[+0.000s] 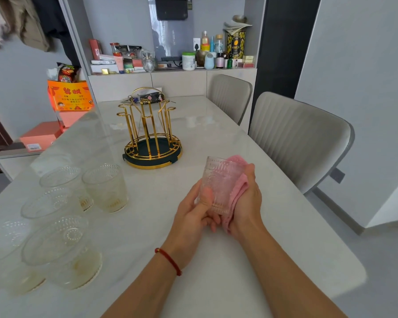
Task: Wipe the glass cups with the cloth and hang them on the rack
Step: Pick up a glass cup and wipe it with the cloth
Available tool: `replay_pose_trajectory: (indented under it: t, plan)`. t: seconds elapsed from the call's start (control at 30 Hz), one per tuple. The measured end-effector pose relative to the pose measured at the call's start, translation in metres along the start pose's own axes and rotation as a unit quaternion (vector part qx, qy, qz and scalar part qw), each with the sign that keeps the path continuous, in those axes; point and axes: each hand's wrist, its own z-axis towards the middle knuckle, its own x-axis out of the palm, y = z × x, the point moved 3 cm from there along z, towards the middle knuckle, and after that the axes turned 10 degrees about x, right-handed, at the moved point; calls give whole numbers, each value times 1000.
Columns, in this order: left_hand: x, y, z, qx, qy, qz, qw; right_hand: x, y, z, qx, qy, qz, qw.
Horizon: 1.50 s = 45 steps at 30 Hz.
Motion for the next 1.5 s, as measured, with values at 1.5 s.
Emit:
replay_pose_trajectory:
  t: [1.5]
  plan:
    - [10,-1,-10,5,11,197,980,-7,-6,5,71,30,37,996]
